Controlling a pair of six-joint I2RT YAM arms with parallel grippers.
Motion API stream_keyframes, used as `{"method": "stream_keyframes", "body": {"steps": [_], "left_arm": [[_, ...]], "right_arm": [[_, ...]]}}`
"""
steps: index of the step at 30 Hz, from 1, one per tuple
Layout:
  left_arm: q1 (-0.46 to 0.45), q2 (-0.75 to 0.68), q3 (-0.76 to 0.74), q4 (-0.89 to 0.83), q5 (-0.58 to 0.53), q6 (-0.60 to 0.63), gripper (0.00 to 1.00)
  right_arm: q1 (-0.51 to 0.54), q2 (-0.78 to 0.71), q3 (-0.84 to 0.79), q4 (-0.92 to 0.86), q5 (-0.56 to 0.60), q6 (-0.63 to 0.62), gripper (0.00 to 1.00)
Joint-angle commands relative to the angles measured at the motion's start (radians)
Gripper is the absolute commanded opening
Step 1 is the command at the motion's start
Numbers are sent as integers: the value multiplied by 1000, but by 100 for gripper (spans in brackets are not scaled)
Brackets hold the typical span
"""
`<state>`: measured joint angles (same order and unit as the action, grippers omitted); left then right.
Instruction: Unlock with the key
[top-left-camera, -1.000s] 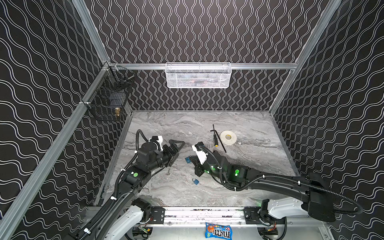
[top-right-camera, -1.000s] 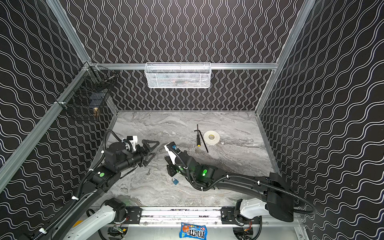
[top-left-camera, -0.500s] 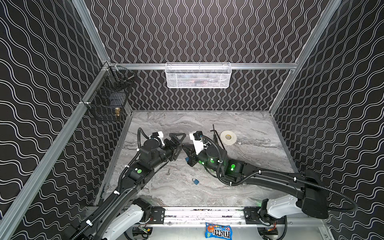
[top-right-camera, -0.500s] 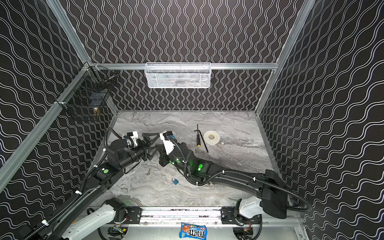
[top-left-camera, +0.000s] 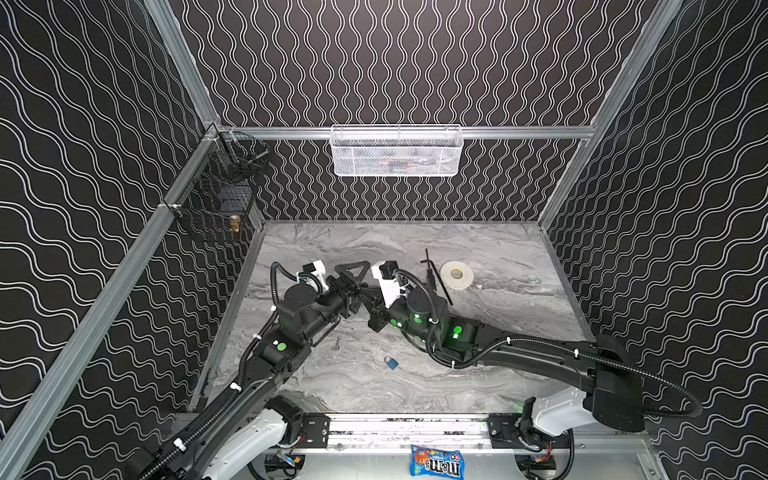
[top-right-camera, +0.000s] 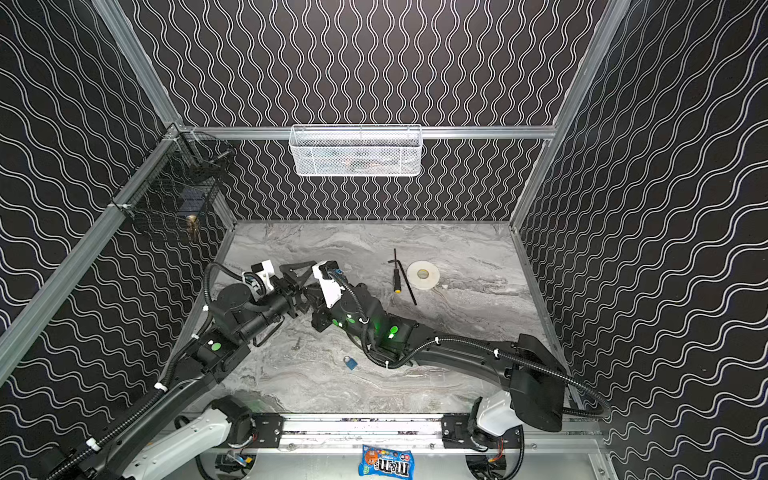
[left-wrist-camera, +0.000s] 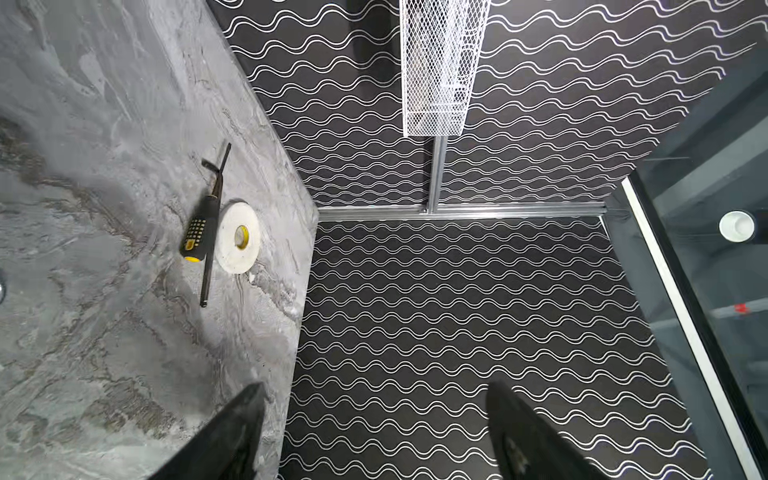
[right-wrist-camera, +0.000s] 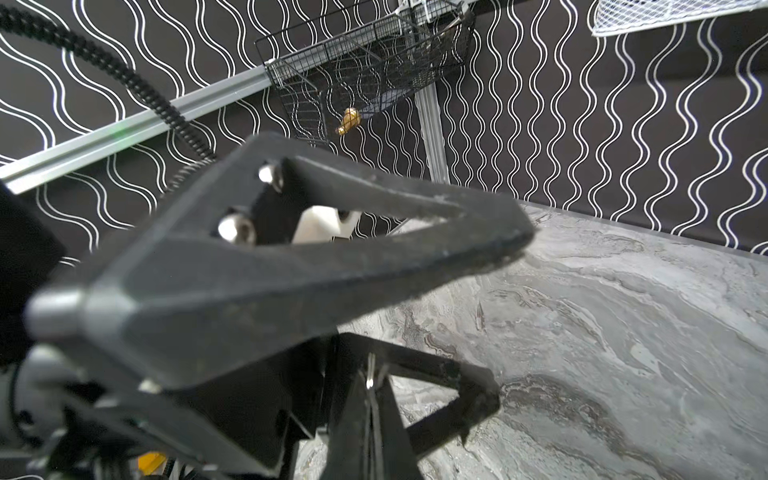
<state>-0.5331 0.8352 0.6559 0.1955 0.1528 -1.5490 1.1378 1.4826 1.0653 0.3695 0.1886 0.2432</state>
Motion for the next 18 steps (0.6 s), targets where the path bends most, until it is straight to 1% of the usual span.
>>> {"method": "stream_keyframes", "body": {"steps": [1, 5, 12, 18], "left_arm": [[-1, -3, -10, 62, -16, -39, 83], [-1, -3, -5, 35, -25, -33, 78], [-2, 7, -36, 74, -33, -59, 67], [0, 12, -36, 58, -43, -54, 57]], "right_arm": [[0, -4, -8, 48, -4, 1, 0], [-1, -20, -23, 38, 18, -4, 0], [-9, -47, -57, 33, 27, -12, 0], [-12, -71, -100, 54, 38, -22, 0]]}}
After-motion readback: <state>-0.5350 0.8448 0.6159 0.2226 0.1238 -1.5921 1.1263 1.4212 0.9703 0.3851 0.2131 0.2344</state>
